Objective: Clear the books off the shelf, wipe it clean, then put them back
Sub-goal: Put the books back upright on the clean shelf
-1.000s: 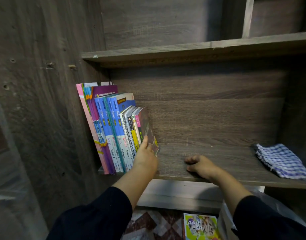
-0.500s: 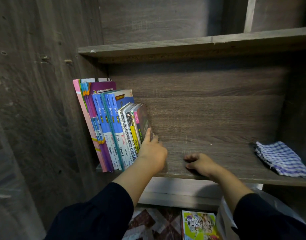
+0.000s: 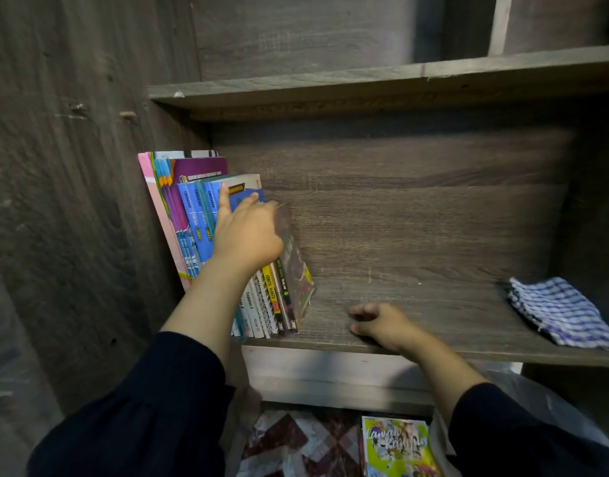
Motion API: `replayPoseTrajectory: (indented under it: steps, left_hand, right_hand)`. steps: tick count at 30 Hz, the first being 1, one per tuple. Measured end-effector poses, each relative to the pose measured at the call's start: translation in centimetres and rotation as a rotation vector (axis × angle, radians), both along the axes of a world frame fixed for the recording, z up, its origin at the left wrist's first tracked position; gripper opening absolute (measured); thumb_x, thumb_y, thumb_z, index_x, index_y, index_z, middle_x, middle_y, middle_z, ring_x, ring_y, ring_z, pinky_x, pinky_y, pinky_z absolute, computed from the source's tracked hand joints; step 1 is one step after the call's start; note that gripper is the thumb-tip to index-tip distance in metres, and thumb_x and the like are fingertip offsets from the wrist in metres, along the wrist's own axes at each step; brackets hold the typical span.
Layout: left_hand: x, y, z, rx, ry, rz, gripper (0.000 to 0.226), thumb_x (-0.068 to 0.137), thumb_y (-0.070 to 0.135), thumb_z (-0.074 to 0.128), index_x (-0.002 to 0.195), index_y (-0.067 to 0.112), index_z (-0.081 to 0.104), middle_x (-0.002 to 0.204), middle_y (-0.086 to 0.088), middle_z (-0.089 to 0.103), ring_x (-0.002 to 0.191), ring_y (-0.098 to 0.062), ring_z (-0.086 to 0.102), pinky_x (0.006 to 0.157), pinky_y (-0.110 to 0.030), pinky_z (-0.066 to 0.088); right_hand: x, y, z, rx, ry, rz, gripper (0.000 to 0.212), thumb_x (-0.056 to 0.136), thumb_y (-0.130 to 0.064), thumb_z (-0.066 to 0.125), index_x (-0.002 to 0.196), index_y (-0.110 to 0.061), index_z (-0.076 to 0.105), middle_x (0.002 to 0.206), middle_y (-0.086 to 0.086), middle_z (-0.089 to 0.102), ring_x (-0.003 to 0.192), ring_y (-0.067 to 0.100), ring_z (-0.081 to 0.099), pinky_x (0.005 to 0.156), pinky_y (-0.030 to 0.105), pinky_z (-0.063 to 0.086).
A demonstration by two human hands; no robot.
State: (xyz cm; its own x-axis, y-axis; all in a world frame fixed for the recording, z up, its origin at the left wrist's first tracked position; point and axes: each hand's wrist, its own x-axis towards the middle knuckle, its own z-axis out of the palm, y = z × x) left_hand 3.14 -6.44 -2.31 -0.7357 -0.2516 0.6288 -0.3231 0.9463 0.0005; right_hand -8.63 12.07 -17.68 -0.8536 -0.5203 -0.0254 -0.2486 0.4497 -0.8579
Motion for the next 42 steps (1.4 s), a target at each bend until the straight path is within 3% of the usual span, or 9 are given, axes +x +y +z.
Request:
replayPoseTrajectory:
  steps: [2, 4, 7, 10, 14, 19, 24, 29, 42]
  left_hand:
    - [-0.1, -0.1, 0.2, -0.036, -0.017, 0.015, 0.037, 0.092, 0.028, 0.048, 0.127, 0.022, 0.055, 0.141, -0.009, 0.05, 0.142, -0.016, 0.031, 0.113, -0.045, -0.02]
    - [-0.2, -0.5, 0.4, -0.072, -0.016, 0.017, 0.033, 0.092, 0.029, 0.051, 0.125, 0.024, 0.056, 0.135, -0.007, 0.056, 0.136, -0.016, 0.041, 0.111, -0.044, -0.022]
    - [0.0, -1.5, 0.7, -0.071, 0.013, -0.023, 0.029, 0.094, 0.027, 0.052, 0.123, 0.03, 0.057, 0.118, 0.001, 0.066, 0.124, -0.015, 0.053, 0.112, -0.043, -0.024]
    - [0.2, -1.9, 1.1, -0.069, 0.01, -0.03, 0.039, 0.097, 0.021, 0.049, 0.134, 0.034, 0.05, 0.124, 0.001, 0.064, 0.138, -0.018, 0.038, 0.105, -0.036, -0.028]
    - [-0.1, -2.7, 1.5, 0.001, 0.057, -0.073, 0.028, 0.098, 0.024, 0.047, 0.122, 0.032, 0.06, 0.096, 0.007, 0.073, 0.119, -0.012, 0.057, 0.114, -0.041, -0.023]
    - [-1.0, -3.6, 1.1, 0.057, 0.085, -0.056, 0.031, 0.097, 0.021, 0.048, 0.123, 0.035, 0.06, 0.098, 0.008, 0.073, 0.138, -0.017, 0.038, 0.114, -0.041, -0.023]
    - [-0.9, -2.7, 1.0, -0.031, 0.034, 0.007, 0.033, 0.099, 0.023, 0.043, 0.126, 0.035, 0.058, 0.105, 0.006, 0.071, 0.132, -0.016, 0.045, 0.11, -0.043, -0.026]
    - [-0.5, -2.3, 0.8, -0.194, -0.063, 0.096, 0.037, 0.098, 0.029, 0.038, 0.129, 0.028, 0.057, 0.147, -0.005, 0.045, 0.14, -0.016, 0.036, 0.106, -0.047, -0.029]
    - [0.0, -2.5, 1.1, -0.081, -0.04, 0.018, 0.03, 0.099, 0.03, 0.041, 0.123, 0.03, 0.059, 0.143, 0.002, 0.049, 0.141, -0.009, 0.031, 0.106, -0.042, -0.029]
  right_hand:
    - [0.1, -1.0, -0.5, 0.132, 0.111, 0.006, 0.046, 0.082, -0.039, 0.068, 0.126, -0.031, 0.058, 0.122, -0.013, 0.061, 0.119, 0.009, 0.05, 0.118, 0.044, 0.02]
    - [0.5, -2.0, -0.6, 0.247, 0.216, 0.012, 0.047, 0.084, -0.05, 0.06, 0.13, -0.042, 0.052, 0.132, -0.017, 0.055, 0.132, 0.008, 0.037, 0.117, 0.051, -0.005]
    - [1.1, -3.9, -0.3, 0.24, 0.27, 0.083, 0.053, 0.085, -0.053, 0.057, 0.136, -0.046, 0.042, 0.145, -0.011, 0.045, 0.145, 0.012, 0.022, 0.11, 0.057, -0.017]
    - [1.6, -5.3, 0.0, 0.256, 0.285, 0.152, 0.056, 0.089, -0.05, 0.053, 0.141, -0.047, 0.033, 0.151, -0.008, 0.037, 0.147, 0.012, 0.013, 0.109, 0.058, -0.019]
    - [1.6, -6.4, 0.1, 0.312, 0.361, 0.142, 0.054, 0.091, -0.051, 0.049, 0.141, -0.051, 0.029, 0.155, -0.003, 0.03, 0.148, 0.012, 0.012, 0.11, 0.059, -0.016]
    - [1.0, -6.8, -0.1, 0.271, 0.349, 0.103, 0.05, 0.089, -0.053, 0.051, 0.136, -0.055, 0.034, 0.152, -0.007, 0.037, 0.145, 0.012, 0.023, 0.109, 0.059, -0.016]
    - [0.7, -7.0, -0.4, 0.283, 0.346, 0.09, 0.051, 0.087, -0.057, 0.051, 0.135, -0.057, 0.033, 0.151, -0.008, 0.038, 0.143, 0.014, 0.028, 0.109, 0.06, -0.017]
    - [1.2, -6.8, -0.2, 0.285, 0.357, 0.096, 0.051, 0.088, -0.056, 0.05, 0.136, -0.054, 0.034, 0.151, -0.008, 0.038, 0.144, 0.013, 0.024, 0.109, 0.059, -0.017]
    - [1.5, -6.7, 0.1, 0.306, 0.38, 0.126, 0.052, 0.091, -0.054, 0.047, 0.14, -0.052, 0.03, 0.153, -0.009, 0.034, 0.146, 0.012, 0.019, 0.108, 0.06, -0.018]
